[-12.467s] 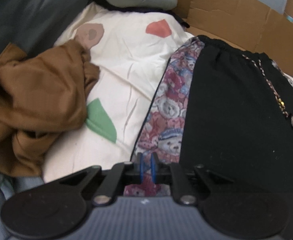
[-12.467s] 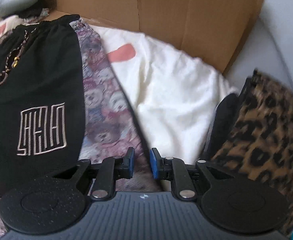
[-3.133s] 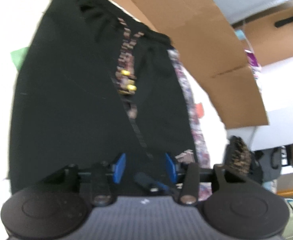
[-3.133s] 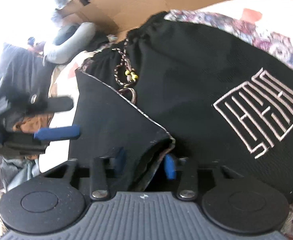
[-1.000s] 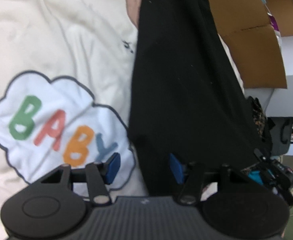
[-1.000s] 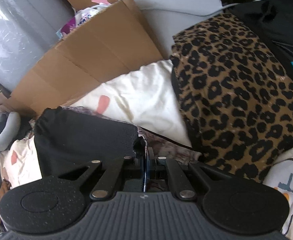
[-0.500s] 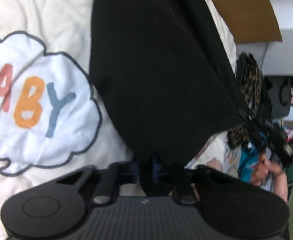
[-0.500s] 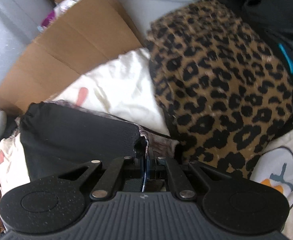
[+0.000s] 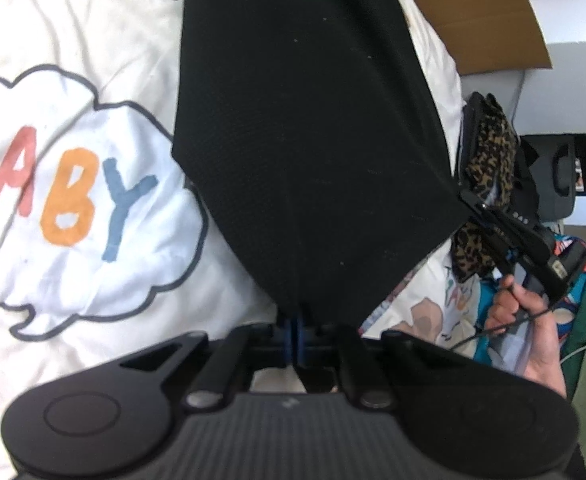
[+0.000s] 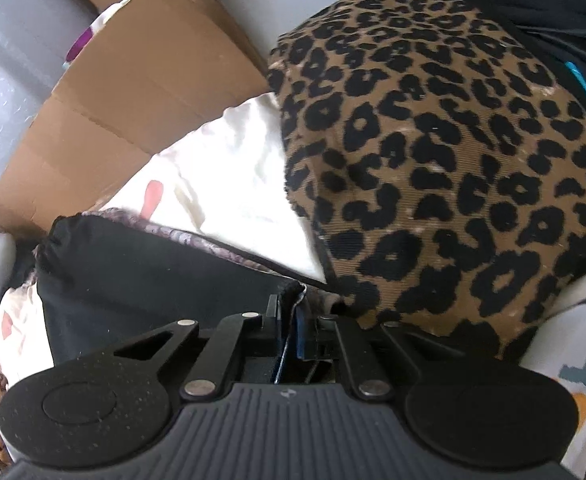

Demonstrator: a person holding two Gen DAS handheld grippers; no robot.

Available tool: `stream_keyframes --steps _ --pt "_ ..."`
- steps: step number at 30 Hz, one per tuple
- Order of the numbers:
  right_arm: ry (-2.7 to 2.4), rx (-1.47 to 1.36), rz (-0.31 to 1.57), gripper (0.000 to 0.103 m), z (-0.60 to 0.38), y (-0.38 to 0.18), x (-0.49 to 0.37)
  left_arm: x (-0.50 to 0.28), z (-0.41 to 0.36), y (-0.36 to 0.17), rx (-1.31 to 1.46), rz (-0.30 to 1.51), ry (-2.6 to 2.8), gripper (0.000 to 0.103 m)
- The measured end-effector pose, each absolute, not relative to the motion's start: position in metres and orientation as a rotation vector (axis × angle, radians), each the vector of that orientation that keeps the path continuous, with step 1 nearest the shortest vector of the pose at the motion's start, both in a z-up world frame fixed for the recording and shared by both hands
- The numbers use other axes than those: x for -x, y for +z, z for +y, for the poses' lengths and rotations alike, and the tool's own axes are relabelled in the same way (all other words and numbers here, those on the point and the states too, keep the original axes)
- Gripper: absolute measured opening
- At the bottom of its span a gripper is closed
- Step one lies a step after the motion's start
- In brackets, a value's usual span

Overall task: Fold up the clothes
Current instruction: 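Grasp the hanging shorts' corner with the left gripper while the right gripper opens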

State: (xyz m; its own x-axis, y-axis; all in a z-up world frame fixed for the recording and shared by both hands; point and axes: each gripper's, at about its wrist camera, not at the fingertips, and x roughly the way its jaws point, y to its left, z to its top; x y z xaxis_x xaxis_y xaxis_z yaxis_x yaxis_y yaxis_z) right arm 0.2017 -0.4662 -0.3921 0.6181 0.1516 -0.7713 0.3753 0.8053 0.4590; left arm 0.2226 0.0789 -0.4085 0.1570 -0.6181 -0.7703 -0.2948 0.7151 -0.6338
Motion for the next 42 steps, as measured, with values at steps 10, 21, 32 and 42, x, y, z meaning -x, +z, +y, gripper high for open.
stream_keyframes --steps 10,21,32,42 --pt "-0.187 -0.517 0.937 0.002 -0.464 -0.391 -0.206 -0.223 0.064 -0.419 0.901 1.456 -0.339 0.002" --pt "-0.222 -0.516 0.966 0.005 -0.468 -0.391 -0.206 -0.222 0.054 -0.420 0.822 1.482 -0.372 0.003" --pt "-0.101 -0.690 1.008 0.022 -0.450 -0.373 -0.149 -0.222 0.057 -0.417 0.802 1.475 -0.389 0.003" --pt "0.038 -0.729 1.089 0.022 -0.414 -0.393 -0.134 -0.220 0.062 -0.418 0.827 1.474 -0.381 0.003"
